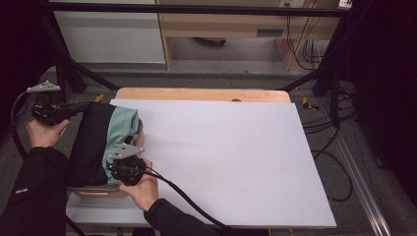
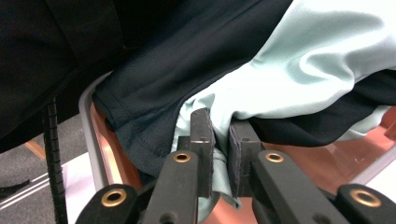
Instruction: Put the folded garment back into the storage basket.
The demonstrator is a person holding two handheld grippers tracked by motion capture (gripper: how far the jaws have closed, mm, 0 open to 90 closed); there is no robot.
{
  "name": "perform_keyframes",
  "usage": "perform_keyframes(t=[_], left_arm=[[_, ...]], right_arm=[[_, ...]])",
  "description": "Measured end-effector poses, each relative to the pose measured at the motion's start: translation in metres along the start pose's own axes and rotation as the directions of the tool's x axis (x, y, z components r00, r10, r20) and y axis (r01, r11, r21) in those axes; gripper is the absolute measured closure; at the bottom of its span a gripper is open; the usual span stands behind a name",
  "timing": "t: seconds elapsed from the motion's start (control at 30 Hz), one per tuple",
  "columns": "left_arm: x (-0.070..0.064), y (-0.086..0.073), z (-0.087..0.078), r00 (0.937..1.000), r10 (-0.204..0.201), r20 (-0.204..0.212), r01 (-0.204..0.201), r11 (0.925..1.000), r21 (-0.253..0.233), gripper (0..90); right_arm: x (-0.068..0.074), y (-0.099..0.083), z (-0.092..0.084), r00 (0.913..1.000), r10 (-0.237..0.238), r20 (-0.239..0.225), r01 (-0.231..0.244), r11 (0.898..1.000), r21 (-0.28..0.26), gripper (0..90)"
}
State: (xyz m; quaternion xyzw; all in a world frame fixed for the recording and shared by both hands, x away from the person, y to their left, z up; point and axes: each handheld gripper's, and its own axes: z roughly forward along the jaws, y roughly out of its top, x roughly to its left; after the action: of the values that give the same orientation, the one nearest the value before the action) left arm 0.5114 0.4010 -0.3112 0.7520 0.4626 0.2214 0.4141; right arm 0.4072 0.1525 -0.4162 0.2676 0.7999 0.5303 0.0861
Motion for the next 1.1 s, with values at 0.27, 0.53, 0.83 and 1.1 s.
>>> perform_keyframes(t=[0.27, 0.53, 0.83, 1.1], left_arm=[[0.002, -0.012, 0.012, 1.0000, -0.005, 0.001, 0.005, 0.9995, 0.032, 82.9], [0.019, -0.029, 0.031, 0.9905, -0.133, -0.034, 0.135, 0.9885, 0.067, 78.3], [0.015, -0.032, 0.022, 0.9816, -0.178, -0.069, 0.178, 0.9840, -0.011, 40.2], [-0.001, -0.042, 0.019, 0.9805, -0.189, -0.051, 0.186, 0.9805, -0.062, 21.5]], right_arm=[[0.001, -0.001, 0.001, 0.9998, -0.016, 0.009, 0.016, 1.000, 0.008, 83.6], [0.000, -0.004, 0.003, 0.9997, -0.024, 0.008, 0.023, 0.998, 0.051, 82.9], [-0.010, -0.005, -0.005, 0.9952, -0.078, 0.059, 0.077, 0.997, 0.023, 32.1], [-0.035, -0.007, -0.031, 0.9948, -0.060, 0.082, 0.063, 0.998, -0.029, 23.6]])
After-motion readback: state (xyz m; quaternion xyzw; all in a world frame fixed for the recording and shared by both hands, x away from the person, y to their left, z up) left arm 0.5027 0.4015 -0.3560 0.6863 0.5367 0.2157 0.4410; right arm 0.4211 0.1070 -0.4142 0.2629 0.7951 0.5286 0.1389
